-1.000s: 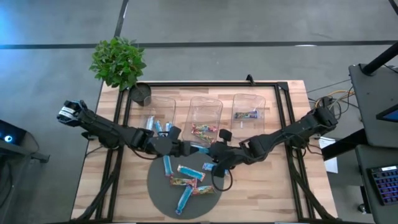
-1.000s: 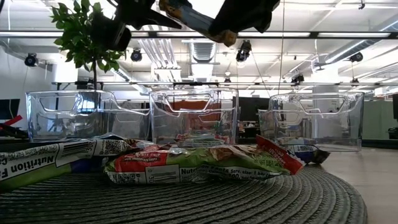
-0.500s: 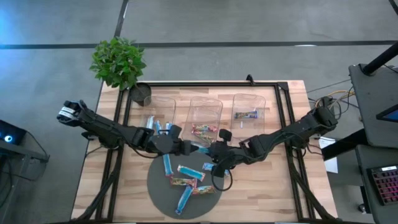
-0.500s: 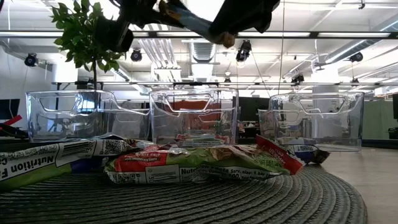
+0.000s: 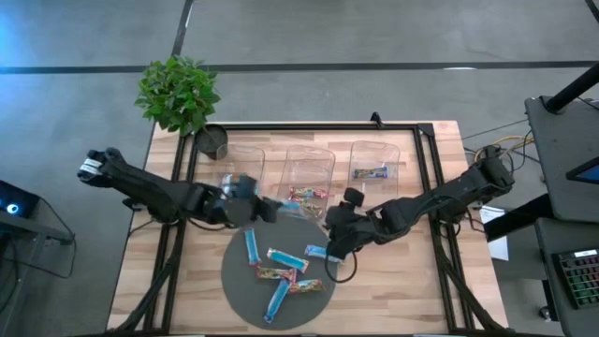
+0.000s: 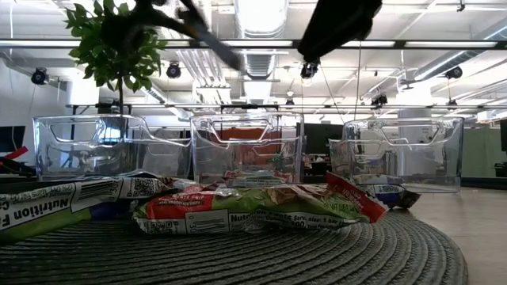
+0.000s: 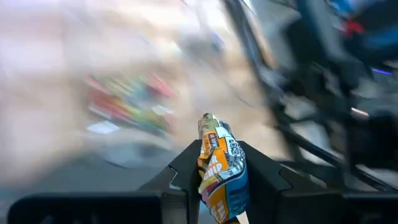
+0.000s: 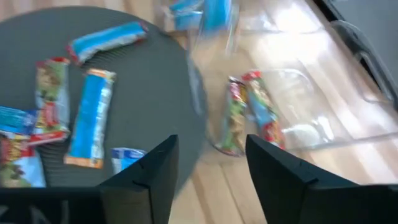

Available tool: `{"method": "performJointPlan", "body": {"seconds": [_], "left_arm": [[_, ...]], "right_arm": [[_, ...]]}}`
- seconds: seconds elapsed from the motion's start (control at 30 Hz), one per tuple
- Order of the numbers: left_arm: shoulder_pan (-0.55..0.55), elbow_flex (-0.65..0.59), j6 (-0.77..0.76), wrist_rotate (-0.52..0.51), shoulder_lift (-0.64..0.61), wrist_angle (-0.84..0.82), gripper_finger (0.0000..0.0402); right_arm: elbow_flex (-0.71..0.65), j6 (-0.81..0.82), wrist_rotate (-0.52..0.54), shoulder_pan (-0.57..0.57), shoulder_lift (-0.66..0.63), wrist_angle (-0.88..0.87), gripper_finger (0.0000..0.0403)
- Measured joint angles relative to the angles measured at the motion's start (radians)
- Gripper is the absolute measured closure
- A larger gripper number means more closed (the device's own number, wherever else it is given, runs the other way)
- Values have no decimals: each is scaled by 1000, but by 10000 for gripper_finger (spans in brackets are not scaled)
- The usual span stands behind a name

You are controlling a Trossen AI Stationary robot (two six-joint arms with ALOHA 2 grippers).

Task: Pick and place Granola Bars by type
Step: Put the yellow granola bar into the left transparent bin

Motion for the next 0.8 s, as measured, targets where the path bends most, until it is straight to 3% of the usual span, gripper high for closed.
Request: {"method": "performJointPlan", "body": {"seconds": [0.13,0.23,0.4,0.6,0.8], "left_arm": [[-28,104,-59,-197,-46,-398,328],[-56,180,-140,-281,-46,-690,328],[-66,213,-327,-244,1,-1088,328],[-62,59,-278,-206,16,-960,328],[-52,-52,-373,-237,37,-959,328]], "right_arm": [[0,51,28,0,-14,-59,209],[0,57,38,0,-14,-81,207],[-5,76,38,-1,-12,-83,207],[-17,78,38,-4,-11,-82,207],[-32,120,38,-3,-11,-82,207]]}}
